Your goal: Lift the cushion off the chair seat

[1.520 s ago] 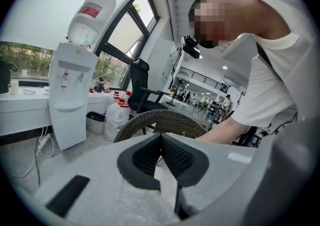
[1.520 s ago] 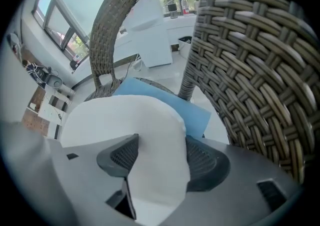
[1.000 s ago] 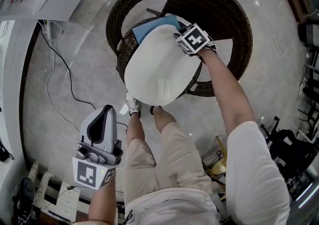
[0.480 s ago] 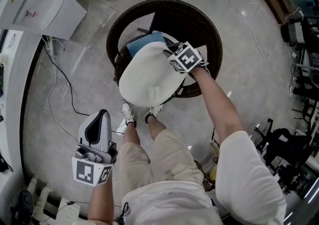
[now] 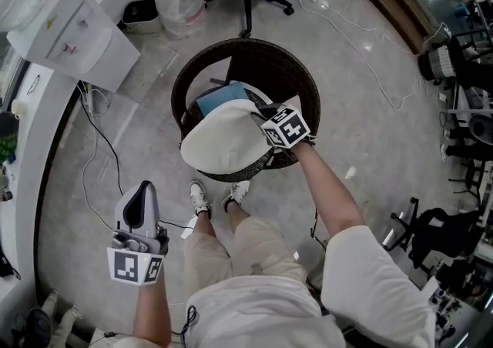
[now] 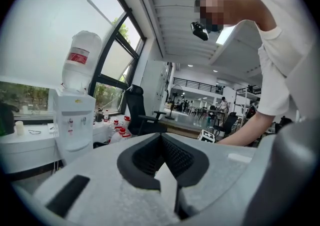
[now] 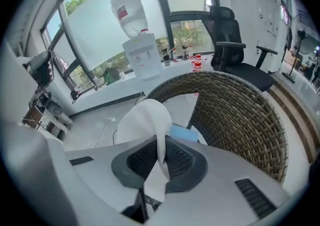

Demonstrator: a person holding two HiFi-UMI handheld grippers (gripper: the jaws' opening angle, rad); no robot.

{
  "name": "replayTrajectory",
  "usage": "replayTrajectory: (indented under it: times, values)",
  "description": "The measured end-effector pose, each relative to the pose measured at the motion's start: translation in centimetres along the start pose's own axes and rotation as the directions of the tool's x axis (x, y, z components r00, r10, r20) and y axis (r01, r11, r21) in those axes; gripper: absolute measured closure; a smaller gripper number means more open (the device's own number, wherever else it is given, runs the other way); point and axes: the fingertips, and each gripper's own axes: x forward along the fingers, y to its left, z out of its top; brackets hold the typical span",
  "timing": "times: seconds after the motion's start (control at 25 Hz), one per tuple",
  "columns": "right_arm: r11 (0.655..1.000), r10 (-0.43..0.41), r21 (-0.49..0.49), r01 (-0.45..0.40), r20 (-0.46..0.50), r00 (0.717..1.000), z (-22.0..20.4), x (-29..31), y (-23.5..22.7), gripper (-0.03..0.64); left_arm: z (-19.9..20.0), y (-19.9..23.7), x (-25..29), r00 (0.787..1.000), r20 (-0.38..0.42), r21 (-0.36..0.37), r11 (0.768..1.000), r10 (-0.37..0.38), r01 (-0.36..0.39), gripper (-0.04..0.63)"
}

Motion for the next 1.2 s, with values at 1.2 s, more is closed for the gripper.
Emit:
replayTrajectory:
  times: [1.2]
  values:
    - [0.883, -0.329, 0.465, 0.055, 0.533, 0.779, 6.8, -27.6, 3.9, 0.581, 18.2, -2.8, -3.2, 0.958, 0.275, 0.178, 0.984, -0.075, 0.026, 0.578]
